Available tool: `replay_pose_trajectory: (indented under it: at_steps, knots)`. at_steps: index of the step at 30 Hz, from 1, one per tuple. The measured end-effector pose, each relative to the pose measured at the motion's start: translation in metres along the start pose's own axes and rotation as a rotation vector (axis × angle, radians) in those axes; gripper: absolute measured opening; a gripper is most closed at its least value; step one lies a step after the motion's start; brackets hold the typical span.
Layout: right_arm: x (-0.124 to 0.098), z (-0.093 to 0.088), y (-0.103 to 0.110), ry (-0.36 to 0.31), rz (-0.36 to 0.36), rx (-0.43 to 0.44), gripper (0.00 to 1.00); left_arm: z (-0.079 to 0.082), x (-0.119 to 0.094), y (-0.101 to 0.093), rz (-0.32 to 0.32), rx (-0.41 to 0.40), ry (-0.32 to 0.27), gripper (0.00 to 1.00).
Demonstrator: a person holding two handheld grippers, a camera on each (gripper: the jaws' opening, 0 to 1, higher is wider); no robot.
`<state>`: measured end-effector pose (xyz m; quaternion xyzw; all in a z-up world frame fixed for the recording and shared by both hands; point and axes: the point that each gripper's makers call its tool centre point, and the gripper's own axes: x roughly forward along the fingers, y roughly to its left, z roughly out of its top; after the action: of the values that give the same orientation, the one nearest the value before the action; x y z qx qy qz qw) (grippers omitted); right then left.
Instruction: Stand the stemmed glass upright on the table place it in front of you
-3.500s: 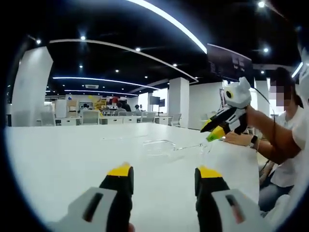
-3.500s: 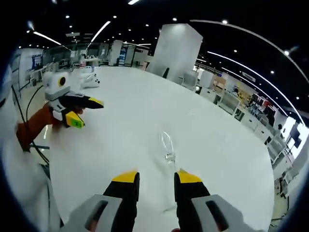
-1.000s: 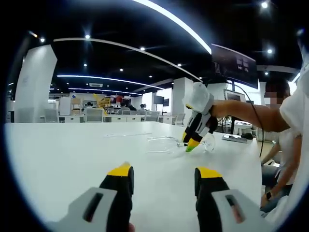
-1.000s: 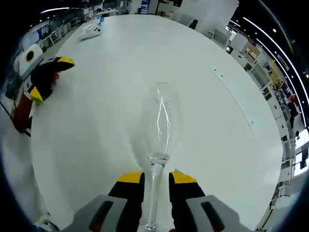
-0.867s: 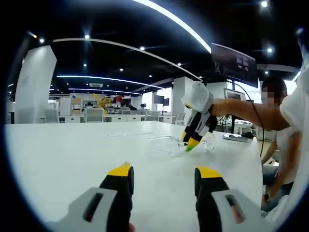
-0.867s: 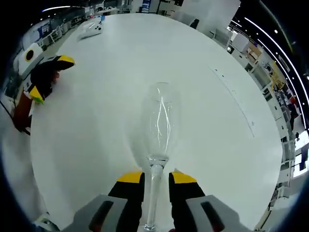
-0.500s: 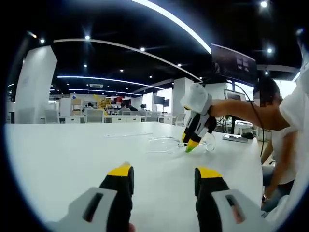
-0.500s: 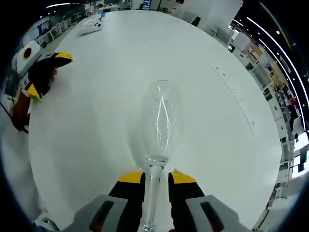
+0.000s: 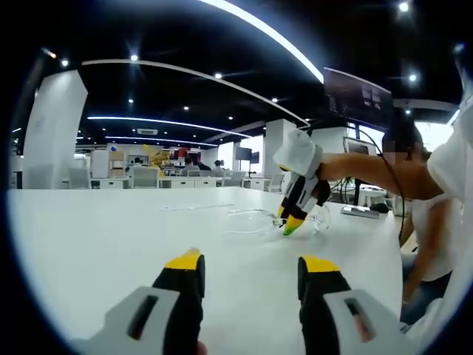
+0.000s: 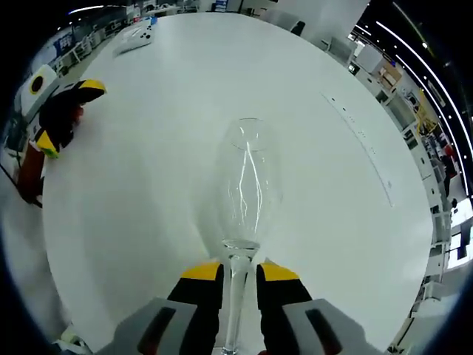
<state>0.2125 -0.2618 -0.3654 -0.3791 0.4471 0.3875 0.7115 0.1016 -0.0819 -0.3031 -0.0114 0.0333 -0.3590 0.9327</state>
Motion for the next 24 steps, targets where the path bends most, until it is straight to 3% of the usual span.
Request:
replay_pose_trajectory:
  at_steps: [24]
  knots:
    - [0.0033, -0.0003, -0.001, 0.003, -0.009, 0.023, 0.13, -0.0013, -0.0004, 0.0024, 0.009, 0.006, 0.003, 0.5]
